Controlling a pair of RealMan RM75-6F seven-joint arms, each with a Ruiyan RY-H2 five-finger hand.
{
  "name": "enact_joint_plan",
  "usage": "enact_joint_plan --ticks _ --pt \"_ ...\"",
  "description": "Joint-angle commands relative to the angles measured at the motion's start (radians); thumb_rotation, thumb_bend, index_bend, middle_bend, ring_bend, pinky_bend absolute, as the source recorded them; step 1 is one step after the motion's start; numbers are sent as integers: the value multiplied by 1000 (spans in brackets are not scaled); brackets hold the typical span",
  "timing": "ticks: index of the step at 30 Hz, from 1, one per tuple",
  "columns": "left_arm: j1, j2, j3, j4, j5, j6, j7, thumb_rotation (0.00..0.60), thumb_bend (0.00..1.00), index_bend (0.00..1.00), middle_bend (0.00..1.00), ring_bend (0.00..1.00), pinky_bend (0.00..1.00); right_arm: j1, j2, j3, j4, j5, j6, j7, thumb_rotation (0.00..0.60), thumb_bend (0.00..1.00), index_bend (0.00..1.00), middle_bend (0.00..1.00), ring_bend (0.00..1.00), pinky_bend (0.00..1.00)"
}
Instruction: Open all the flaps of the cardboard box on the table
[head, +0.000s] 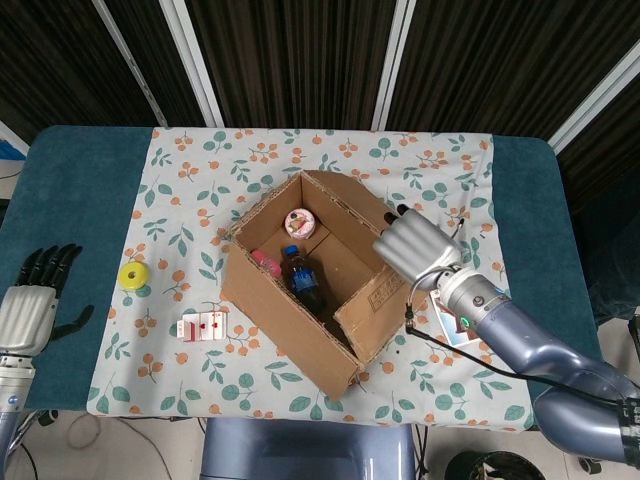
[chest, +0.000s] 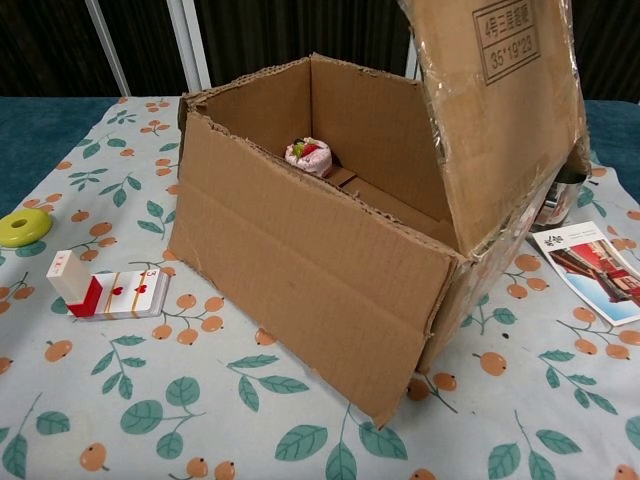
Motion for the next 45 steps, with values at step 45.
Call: enact_joint_plan --ticks 45 --pt "6 1 -3 0 4 3 -11 600 256 59 86 28 45 -241 304 59 -192 -118 -67 141 600 1000 603 509 276 288"
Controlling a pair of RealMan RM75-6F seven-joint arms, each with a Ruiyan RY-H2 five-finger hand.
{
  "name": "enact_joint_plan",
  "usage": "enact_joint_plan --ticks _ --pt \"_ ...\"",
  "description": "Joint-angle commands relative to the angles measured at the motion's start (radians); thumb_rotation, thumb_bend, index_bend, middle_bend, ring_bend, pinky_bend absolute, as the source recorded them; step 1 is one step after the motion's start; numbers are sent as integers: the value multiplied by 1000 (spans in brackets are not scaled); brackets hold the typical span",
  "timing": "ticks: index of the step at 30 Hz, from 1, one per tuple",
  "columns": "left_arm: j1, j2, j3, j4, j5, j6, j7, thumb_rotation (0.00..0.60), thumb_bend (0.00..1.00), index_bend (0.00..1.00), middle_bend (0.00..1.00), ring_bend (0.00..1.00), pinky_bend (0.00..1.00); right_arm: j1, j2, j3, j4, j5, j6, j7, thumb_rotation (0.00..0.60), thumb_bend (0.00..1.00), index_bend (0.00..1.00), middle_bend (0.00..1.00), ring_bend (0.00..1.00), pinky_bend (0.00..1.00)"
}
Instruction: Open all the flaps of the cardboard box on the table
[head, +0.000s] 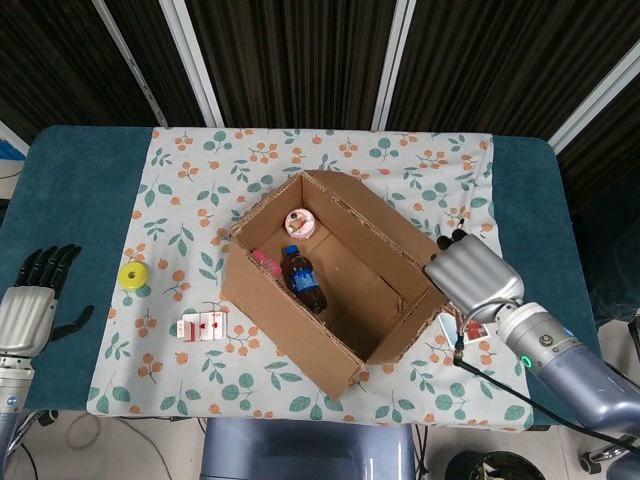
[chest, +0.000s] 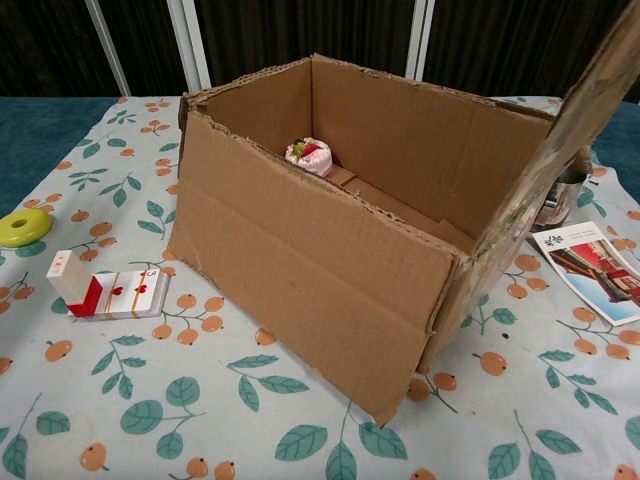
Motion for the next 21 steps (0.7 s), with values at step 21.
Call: enact_joint_plan --ticks 21 --pt "1 -2 -2 2 -2 0 6 600 256 60 86 28 45 -185 3 -2 1 -123 20 56 600 1000 603 507 276 286"
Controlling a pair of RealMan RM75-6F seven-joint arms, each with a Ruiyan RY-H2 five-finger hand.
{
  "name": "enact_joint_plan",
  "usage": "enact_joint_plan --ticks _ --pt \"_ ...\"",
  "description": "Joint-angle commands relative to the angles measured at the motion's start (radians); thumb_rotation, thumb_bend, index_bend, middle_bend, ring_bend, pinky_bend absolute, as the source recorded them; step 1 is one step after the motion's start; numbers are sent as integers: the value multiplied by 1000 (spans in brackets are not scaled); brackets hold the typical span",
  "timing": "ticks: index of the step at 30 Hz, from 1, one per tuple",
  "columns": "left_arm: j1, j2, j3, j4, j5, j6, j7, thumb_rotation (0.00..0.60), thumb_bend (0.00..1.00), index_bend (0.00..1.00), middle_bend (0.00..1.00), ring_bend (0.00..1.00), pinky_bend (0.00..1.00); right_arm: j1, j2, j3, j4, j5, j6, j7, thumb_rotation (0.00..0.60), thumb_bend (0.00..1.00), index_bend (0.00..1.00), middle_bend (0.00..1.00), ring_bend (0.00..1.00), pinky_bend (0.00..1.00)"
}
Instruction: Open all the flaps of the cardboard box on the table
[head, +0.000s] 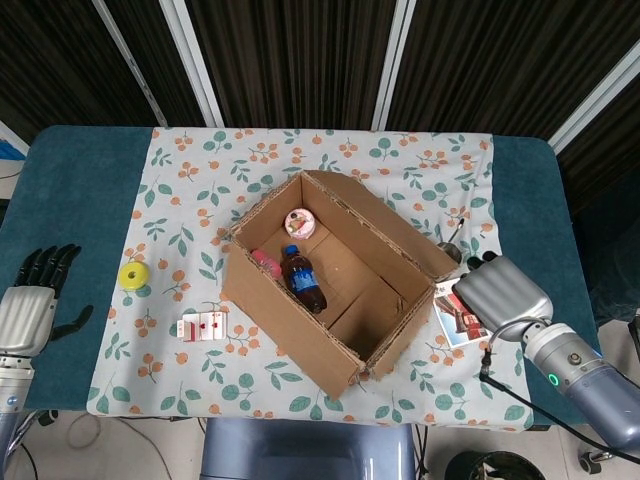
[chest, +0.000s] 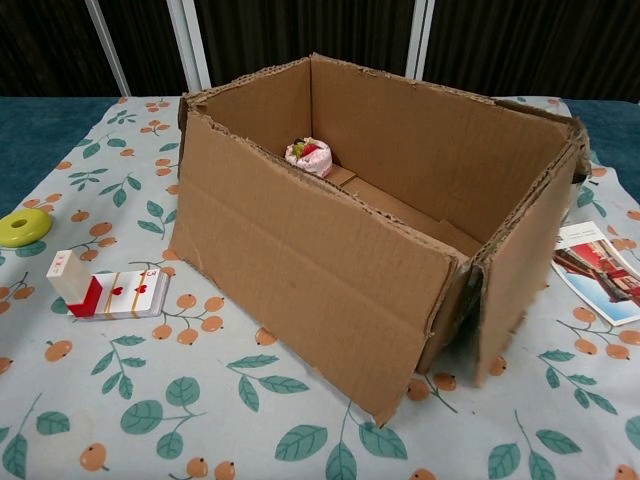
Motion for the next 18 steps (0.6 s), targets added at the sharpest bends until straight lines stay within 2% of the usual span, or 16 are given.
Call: enact_joint_plan --ticks 1,4,6,8,9,11,14,16,18 --pt "0 0 0 0 0 1 0 600 256 61 86 28 45 -19 -19 0 12 -14 11 3 600 1000 603 504 276 284" --pt "1 0 0 0 1 2 1 600 256 62 86 28 45 -44 -52 -2 25 -27 43 11 600 998 603 467 272 274" --pt "2 2 1 -2 3 5 5 600 256 62 85 28 45 -75 -91 -7 40 -49 92 15 600 953 588 427 257 263" --pt "5 8 7 -11 8 5 19 600 256 61 80 28 45 -138 -164 -23 70 -97 196 11 600 843 534 377 235 255" --pt "6 12 10 -17 11 5 28 600 252 59 72 26 44 -168 -199 -31 84 -121 246 3 600 755 472 336 217 252" --pt "13 35 25 -47 17 2 70 600 229 42 43 12 24 -269 -302 -66 129 -151 405 -15 600 557 299 230 161 245" --pt "20 60 34 -88 5 -8 106 600 167 5 3 0 0 -342 -396 -83 168 -181 531 -37 600 346 73 91 67 239" --pt "29 76 41 -105 -1 -6 138 600 125 0 0 0 0 -388 -450 -95 192 -194 599 -40 600 266 14 31 25 237" --pt "39 85 47 -113 -3 2 159 600 111 0 0 0 0 -421 -488 -103 214 -204 647 -38 600 219 0 5 6 236"
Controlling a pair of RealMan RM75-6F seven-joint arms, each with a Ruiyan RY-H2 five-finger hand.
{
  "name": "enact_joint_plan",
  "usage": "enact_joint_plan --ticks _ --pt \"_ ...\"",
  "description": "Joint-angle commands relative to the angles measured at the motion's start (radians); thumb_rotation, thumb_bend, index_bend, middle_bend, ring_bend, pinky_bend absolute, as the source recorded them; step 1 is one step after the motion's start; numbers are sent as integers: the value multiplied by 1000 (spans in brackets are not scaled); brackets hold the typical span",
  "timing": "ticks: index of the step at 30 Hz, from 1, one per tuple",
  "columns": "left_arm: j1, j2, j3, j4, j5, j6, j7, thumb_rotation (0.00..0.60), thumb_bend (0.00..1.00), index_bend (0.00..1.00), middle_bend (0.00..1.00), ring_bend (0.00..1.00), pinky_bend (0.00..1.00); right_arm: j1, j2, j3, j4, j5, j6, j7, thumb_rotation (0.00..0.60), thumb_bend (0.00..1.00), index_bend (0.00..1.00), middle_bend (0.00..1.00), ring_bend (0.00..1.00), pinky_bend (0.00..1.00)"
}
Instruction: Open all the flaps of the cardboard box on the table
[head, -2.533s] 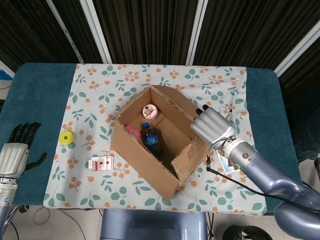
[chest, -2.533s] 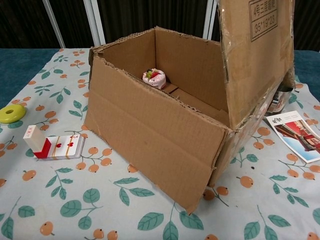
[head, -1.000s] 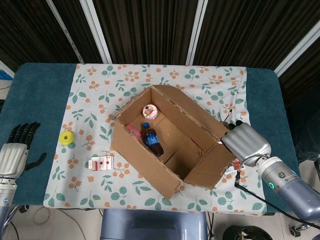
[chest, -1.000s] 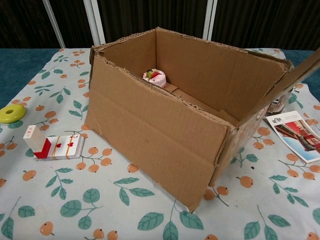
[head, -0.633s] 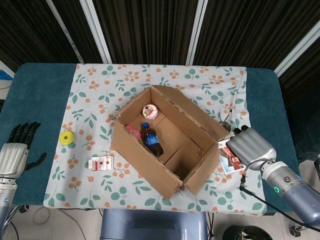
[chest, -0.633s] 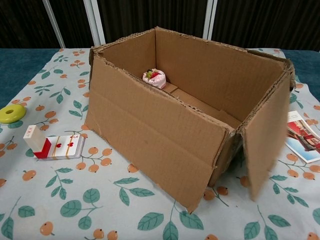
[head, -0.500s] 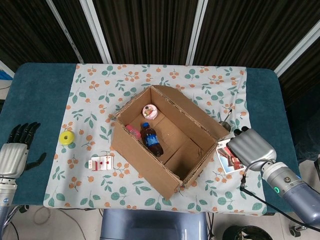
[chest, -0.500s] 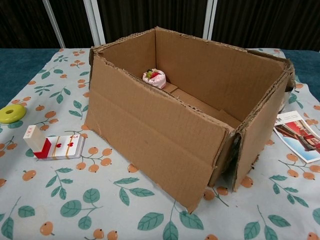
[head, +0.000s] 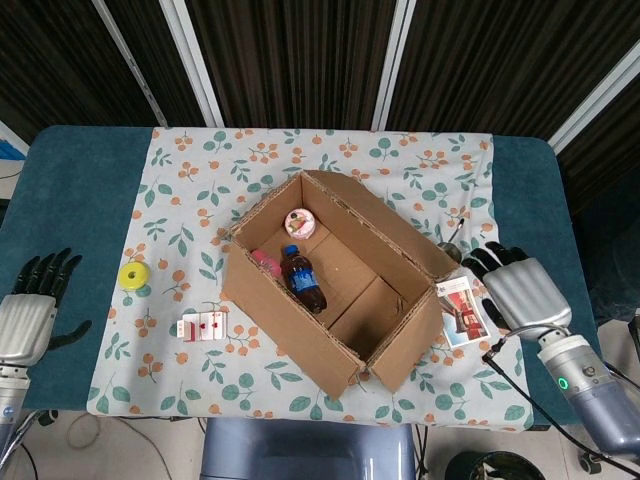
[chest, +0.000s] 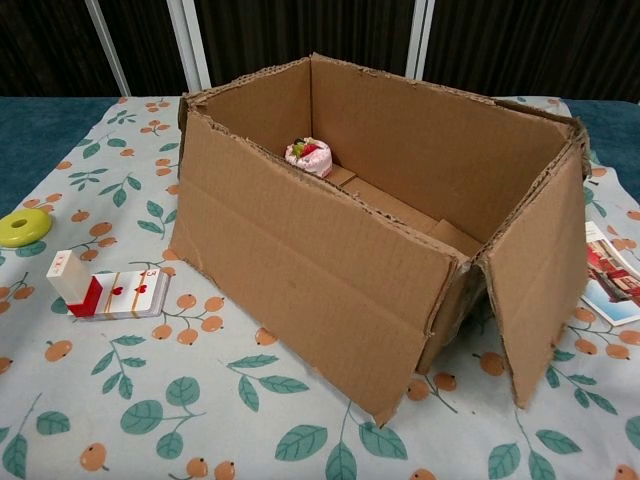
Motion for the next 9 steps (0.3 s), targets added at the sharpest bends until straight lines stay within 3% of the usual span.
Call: enact_joint_plan --ticks 1,9 --pt "21 24 14 -24 -8 11 41 600 109 0 0 0 0 -140 -155 -44 88 -62 177 -15 600 195 0 0 0 235" --pt "61 25 26 4 -2 62 50 600 107 0 0 0 0 -314 -335 -85 281 -159 388 122 600 169 0 0 0 234"
